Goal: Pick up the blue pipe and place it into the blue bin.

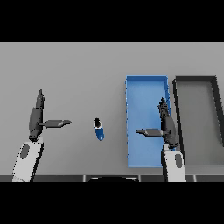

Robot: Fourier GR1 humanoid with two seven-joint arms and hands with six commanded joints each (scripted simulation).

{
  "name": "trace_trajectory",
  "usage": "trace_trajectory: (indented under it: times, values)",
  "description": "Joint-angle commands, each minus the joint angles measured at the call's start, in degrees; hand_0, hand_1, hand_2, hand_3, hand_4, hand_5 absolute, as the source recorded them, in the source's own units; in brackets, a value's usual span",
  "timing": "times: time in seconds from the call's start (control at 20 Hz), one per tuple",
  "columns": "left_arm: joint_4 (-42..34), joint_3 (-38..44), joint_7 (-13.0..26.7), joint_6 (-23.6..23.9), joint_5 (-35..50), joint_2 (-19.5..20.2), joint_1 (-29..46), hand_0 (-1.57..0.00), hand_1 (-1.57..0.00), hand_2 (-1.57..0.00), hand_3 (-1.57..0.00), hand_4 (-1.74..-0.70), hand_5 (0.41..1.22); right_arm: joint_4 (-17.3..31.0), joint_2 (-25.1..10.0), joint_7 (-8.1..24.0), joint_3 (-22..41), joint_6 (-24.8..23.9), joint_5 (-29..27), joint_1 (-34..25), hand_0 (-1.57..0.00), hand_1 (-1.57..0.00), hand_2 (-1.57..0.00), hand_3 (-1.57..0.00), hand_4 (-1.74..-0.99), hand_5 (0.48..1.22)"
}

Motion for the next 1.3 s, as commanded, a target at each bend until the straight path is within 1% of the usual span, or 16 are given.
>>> trace_trajectory:
  times: [0.0, 0.25, 0.3, 0.35, 0.4, 0.5, 0.55, 0.6, 0.75, 0.85, 0.9, 0.95, 1.0, 1.05, 1.15, 1.25]
  values:
    - [0.0, 0.0, -0.2, 0.1, 0.0, -0.1, 0.0, 0.00, 0.00, 0.00, 0.00, -0.97, 0.594, 0.0, -0.1, 0.0, -0.1, 0.0, -0.1, 0.0, 0.00, 0.00, 0.00, 0.00, -1.210, 0.594]
    - [-0.5, -0.5, -0.2, 0.7, -0.7, -0.4, -0.2, 0.00, 0.00, 0.00, 0.00, -0.97, 0.594, 0.4, -0.4, -0.3, -0.4, 0.4, -0.4, 0.1, 0.00, 0.00, 0.00, 0.00, -1.210, 0.594]
    - [-0.8, -2.9, -2.4, -6.3, -1.0, 3.5, -0.2, 0.00, 0.00, 0.00, 0.00, -0.97, 0.594, -1.2, -4.7, -3.2, 1.7, 1.5, 4.3, 0.7, 0.00, 0.00, 0.00, 0.00, -1.210, 0.594]
    - [-0.8, -3.6, -4.0, -11.0, -0.7, 6.6, 0.3, 0.00, 0.00, 0.00, 0.00, -0.97, 0.595, -2.4, -7.1, -5.7, 3.2, 2.4, 7.2, 2.2, 0.00, 0.00, 0.00, 0.00, -1.206, 0.592]
    - [0.1, -4.0, -4.3, -13.8, -0.5, 8.2, -0.4, 0.00, 0.00, 0.00, 0.00, -0.97, 0.596, -3.9, -8.7, -5.6, 4.2, 2.8, 9.1, 3.0, 0.00, 0.00, 0.00, 0.00, -1.198, 0.589]
    - [0.8, -4.2, -6.0, -16.9, -0.3, 9.8, -0.7, 0.00, 0.00, 0.00, 0.00, -0.97, 0.596, -4.4, -9.1, -5.1, 5.4, 3.1, 10.7, 2.8, 0.00, 0.00, 0.00, 0.00, -1.192, 0.587]
    - [0.8, -4.6, -6.2, -17.7, -0.5, 10.1, -0.6, 0.00, 0.00, 0.00, 0.00, -0.97, 0.597, -4.7, -9.4, -5.0, 5.6, 3.4, 10.8, 3.1, 0.00, 0.00, 0.00, 0.00, -1.190, 0.586]
    - [0.6, -5.0, -7.1, -18.4, -0.4, 10.0, -0.1, 0.00, 0.00, 0.00, 0.00, -0.97, 0.598, -5.4, -9.9, -4.6, 5.7, 3.6, 11.1, 3.2, 0.00, 0.00, 0.00, 0.00, -1.191, 0.587]
    - [-2.5, -6.4, -8.7, -21.3, 0.1, 11.3, 1.4, 0.00, 0.00, 0.00, 0.00, -0.97, 0.586, -5.2, -9.3, -4.0, 6.3, 3.2, 11.8, 3.3, 0.00, 0.00, 0.00, 0.00, -1.181, 0.580]
    - [-6.0, -7.9, -9.1, -24.2, 0.6, 13.2, 3.2, 0.00, 0.00, 0.00, 0.00, -0.98, 0.578, -5.8, -9.6, -3.9, 5.7, 3.7, 10.6, 3.6, 0.00, 0.00, 0.00, 0.00, -1.194, 0.579]
    - [-8.3, -8.9, -8.2, -25.1, 0.8, 14.0, 4.2, 0.00, 0.00, 0.00, 0.00, -0.99, 0.566, -5.6, -9.6, -3.1, 5.9, 3.9, 10.6, 3.2, 0.00, 0.00, 0.00, 0.00, -1.200, 0.580]
    - [-9.9, -10.4, -6.5, -25.4, -0.3, 14.3, 4.7, 0.00, 0.00, 0.00, 0.00, -1.00, 0.548, -6.0, -9.4, -3.6, 5.9, 3.9, 10.4, 3.3, 0.00, 0.00, 0.00, 0.00, -1.209, 0.581]
    - [-11.4, -12.0, -4.6, -25.5, -1.3, 14.2, 5.2, 0.00, 0.00, 0.00, 0.00, -1.00, 0.530, -5.9, -9.4, -3.0, 5.8, 3.7, 10.4, 2.6, 0.00, 0.00, 0.00, 0.00, -1.214, 0.581]
    - [-12.8, -13.2, -2.2, -26.1, -1.4, 14.5, 5.5, 0.00, 0.00, 0.00, 0.00, -1.02, 0.512, -5.9, -9.1, -3.3, 5.7, 4.0, 9.8, 2.5, 0.00, 0.00, 0.00, 0.00, -1.225, 0.580]
    - [-14.1, -15.7, 1.6, -26.9, -1.8, 13.4, 4.6, 0.00, 0.00, 0.00, 0.00, -1.05, 0.483, -6.0, -9.1, -2.9, 5.5, 4.1, 9.5, 2.5, 0.00, 0.00, 0.00, 0.00, -1.228, 0.573]
    - [-14.3, -18.1, 1.2, -27.6, -4.0, 12.3, 4.7, 0.00, 0.00, 0.00, 0.00, -1.08, 0.472, -6.5, -9.7, -3.8, 5.7, 4.3, 10.0, 3.4, 0.00, 0.00, 0.00, 0.00, -1.219, 0.572]
